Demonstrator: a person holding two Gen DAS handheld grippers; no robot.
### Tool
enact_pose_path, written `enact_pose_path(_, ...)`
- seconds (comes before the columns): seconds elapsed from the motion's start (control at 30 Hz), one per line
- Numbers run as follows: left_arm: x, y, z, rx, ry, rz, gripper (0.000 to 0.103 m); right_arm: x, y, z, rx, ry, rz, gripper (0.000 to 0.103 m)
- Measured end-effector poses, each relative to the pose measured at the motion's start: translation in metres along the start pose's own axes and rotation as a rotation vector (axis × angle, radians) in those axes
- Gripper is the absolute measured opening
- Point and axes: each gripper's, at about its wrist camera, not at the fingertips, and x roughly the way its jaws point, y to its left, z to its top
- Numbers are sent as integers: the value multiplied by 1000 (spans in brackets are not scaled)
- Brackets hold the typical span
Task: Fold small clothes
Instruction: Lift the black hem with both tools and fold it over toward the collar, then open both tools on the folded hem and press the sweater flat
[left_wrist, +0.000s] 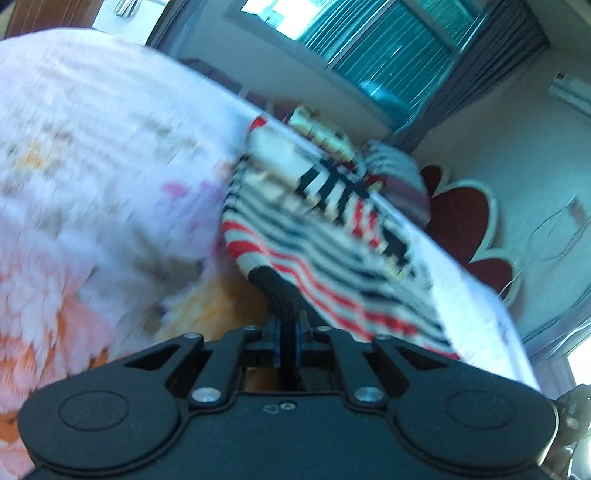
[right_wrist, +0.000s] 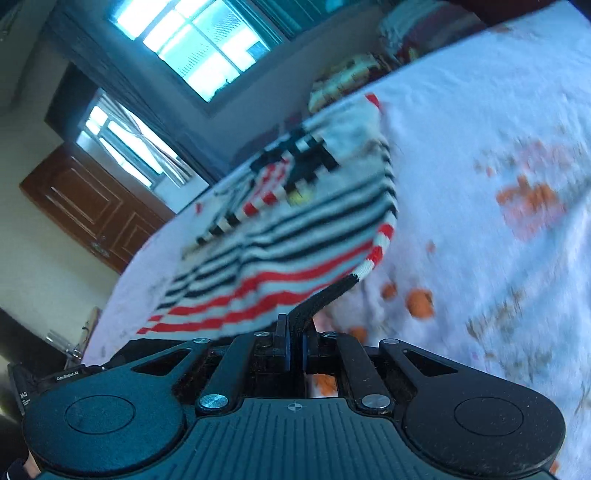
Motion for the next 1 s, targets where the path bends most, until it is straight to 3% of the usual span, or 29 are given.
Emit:
enact_pose_path(0.17, 5, -16, 51, -35, -49, -79, 5, 14, 18, 53, -2, -35, 54, 5)
enact_pose_path(0.3, 34, -27, 102, -28, -83, -101, 5, 36, 17, 115, 55, -77, 69, 5)
enact_pose_path(0.57, 162, -27, 190, 1, -26, -110, 5, 122, -13, 218, 153, -73, 24, 5)
enact_pose_path(0.87, 287, 0, 243, 52, 63, -82, 6, 229, -61, 286, 153, -37, -113, 5)
enact_pose_path(0.93, 302, 7, 249, 55, 60, -85, 18, 244, -71, 296, 176, -40, -132, 18)
enact_pose_path(0.97, 306, 8, 250, 58, 55, -73, 25, 246, -75, 299, 182, -61, -159, 49)
enact_pose_path(1.0, 306, 7, 251, 69, 40, -58, 47, 242, -75, 300, 158, -112, -199, 71)
